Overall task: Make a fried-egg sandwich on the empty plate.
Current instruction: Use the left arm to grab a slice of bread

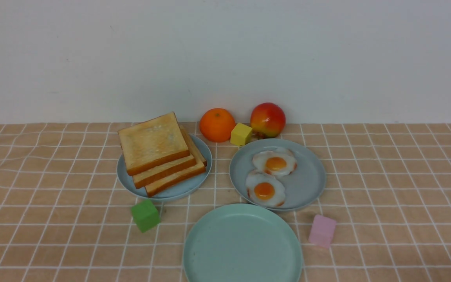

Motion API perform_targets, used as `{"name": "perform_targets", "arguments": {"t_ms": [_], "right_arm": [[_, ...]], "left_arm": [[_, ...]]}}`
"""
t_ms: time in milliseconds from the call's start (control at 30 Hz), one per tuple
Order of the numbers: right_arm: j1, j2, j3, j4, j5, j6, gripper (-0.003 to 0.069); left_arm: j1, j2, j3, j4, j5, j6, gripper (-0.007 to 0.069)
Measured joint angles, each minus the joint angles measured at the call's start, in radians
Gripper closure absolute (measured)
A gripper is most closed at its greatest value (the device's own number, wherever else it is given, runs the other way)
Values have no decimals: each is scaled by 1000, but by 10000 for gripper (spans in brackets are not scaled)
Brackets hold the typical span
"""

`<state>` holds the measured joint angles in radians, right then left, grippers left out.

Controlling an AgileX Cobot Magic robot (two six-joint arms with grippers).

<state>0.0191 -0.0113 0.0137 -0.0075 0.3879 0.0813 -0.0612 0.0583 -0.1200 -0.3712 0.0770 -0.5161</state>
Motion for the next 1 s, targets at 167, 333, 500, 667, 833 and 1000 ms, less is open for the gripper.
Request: {"name": "perform_targets", "arguments": {"t_ms": [167, 333, 500, 667, 833, 1000], "right_arm": [[0, 0, 2, -22, -19, 4, 418], [0, 0, 12, 127, -155, 125, 418], [0, 0, 12, 289, -329, 257, 418], [28, 0, -6, 333, -305, 302, 418], [122, 80, -205, 326, 18, 284, 449], [244, 396, -585, 255, 512, 112, 598]], "left_arm": [[0, 290, -253, 86, 366, 209, 554], [0, 599, -506, 62, 862, 436, 587], [0, 821, -633, -63, 962, 572, 589], [0, 891, -640, -126, 824, 756, 589], [-1, 930, -640, -202, 769, 915, 589], [-103, 1022, -645, -212, 729, 969, 589]]}}
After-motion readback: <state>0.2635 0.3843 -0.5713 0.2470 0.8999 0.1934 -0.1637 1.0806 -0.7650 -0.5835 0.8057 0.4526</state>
